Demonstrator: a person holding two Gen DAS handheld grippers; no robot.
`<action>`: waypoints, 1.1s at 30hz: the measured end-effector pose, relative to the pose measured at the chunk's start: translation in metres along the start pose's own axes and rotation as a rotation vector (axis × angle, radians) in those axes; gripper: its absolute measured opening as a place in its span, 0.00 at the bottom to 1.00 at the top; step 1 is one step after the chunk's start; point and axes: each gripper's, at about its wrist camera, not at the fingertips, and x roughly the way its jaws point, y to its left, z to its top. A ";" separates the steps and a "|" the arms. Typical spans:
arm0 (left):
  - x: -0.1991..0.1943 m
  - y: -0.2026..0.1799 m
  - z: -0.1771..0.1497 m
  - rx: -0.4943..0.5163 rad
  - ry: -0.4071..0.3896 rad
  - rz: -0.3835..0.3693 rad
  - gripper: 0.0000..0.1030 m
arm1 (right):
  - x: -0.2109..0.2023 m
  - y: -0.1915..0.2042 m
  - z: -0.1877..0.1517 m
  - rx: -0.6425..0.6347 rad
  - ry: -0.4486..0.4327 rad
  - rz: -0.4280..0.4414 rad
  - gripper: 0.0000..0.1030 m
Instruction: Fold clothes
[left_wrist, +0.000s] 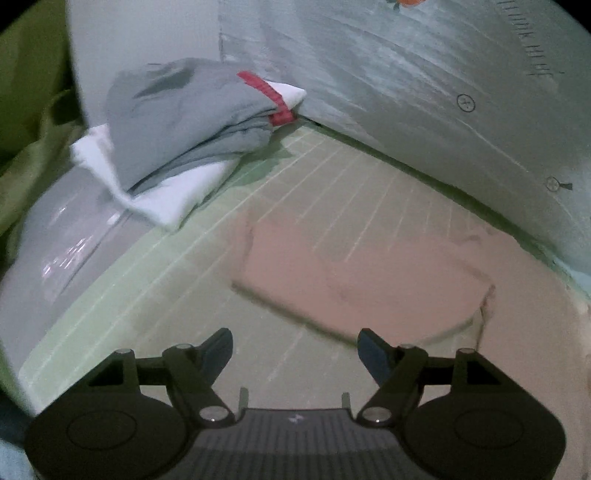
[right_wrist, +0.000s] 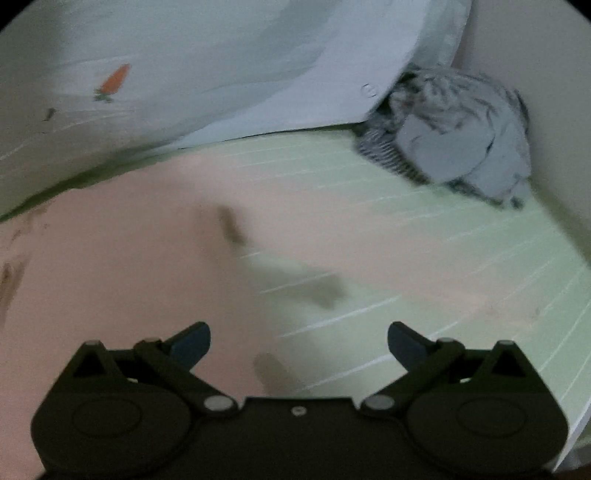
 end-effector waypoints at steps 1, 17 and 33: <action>0.010 0.002 0.009 0.014 0.005 -0.018 0.73 | -0.002 0.008 -0.005 0.017 0.005 -0.006 1.00; 0.139 -0.011 0.075 0.116 0.129 -0.059 0.50 | -0.039 0.073 -0.032 0.102 0.034 -0.167 1.00; 0.069 0.045 0.052 0.001 -0.013 -0.132 0.02 | -0.052 0.097 -0.039 0.005 0.005 -0.099 1.00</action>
